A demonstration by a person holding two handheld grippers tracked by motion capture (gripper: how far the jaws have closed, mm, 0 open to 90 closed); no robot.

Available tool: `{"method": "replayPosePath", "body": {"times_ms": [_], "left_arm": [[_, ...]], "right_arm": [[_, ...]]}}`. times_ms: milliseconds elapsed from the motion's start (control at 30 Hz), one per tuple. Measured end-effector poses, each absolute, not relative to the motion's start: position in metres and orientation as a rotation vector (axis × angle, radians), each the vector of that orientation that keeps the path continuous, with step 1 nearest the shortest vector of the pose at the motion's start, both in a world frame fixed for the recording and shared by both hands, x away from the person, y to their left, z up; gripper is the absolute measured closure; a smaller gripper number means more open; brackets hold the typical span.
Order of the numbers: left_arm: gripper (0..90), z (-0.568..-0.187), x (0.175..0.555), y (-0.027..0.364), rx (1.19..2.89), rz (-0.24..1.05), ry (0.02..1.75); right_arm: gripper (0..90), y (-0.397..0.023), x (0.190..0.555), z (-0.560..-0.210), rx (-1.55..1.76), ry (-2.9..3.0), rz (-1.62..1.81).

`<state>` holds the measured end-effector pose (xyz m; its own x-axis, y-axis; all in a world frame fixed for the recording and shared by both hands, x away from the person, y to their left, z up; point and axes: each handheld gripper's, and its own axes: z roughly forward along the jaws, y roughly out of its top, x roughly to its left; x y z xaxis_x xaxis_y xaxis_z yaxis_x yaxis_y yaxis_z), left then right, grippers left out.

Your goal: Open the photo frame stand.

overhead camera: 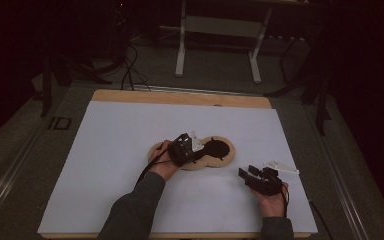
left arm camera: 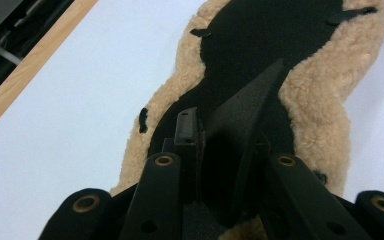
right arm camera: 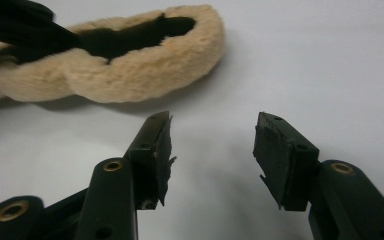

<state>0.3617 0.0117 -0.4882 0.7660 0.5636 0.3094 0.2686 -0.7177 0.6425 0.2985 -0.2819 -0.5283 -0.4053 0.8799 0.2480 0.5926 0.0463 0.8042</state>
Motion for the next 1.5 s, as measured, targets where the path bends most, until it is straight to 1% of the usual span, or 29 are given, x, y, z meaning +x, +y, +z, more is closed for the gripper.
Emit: {"method": "replayPosePath", "body": {"times_ms": [200, 267, 467, 533, 600, 633, 667, 767, 900, 1500], "left_arm": [[77.7, -0.489, 0.361, 0.012, 2.353, 0.66, 0.649], [77.6, -0.489, 0.361, 0.011, 2.356, 0.663, 0.652], [77.6, -0.489, 0.361, 0.012, 2.35, 0.658, 0.655], [77.6, -0.488, 0.36, 0.013, 2.348, 0.655, 0.656], [77.6, -0.488, 0.36, 0.013, 2.345, 0.656, 0.658], [77.6, -0.488, 0.36, 0.013, 2.346, 0.657, 0.656], [77.6, -0.488, 0.36, 0.014, 2.349, 0.658, 0.652], [77.6, -0.488, 0.359, 0.014, 2.344, 0.656, 0.655], [77.6, -0.488, 0.36, 0.014, 2.346, 0.655, 0.661], [77.8, -0.489, 0.359, 0.014, 2.326, 0.66, 0.683]], "right_arm": [[45.7, -0.273, 0.304, -0.528, 1.528, 2.064, 1.359], [43.1, -0.264, 0.309, -0.525, 1.535, 2.098, 1.372], [39.3, -0.252, 0.32, -0.519, 1.575, 2.115, 1.421], [36.8, -0.247, 0.325, -0.517, 1.592, 2.122, 1.431], [29.4, -0.241, 0.331, -0.514, 1.643, 2.091, 1.415], [29.4, -0.241, 0.331, -0.514, 1.643, 2.091, 1.415], [26.6, -0.239, 0.334, -0.513, 1.675, 2.072, 1.43], [24.3, -0.237, 0.337, -0.512, 1.696, 2.061, 1.449], [22.7, -0.236, 0.343, -0.514, 1.74, 2.062, 1.454], [21.7, -0.232, 0.354, -0.52, 1.849, 2.031, 1.471]]}}
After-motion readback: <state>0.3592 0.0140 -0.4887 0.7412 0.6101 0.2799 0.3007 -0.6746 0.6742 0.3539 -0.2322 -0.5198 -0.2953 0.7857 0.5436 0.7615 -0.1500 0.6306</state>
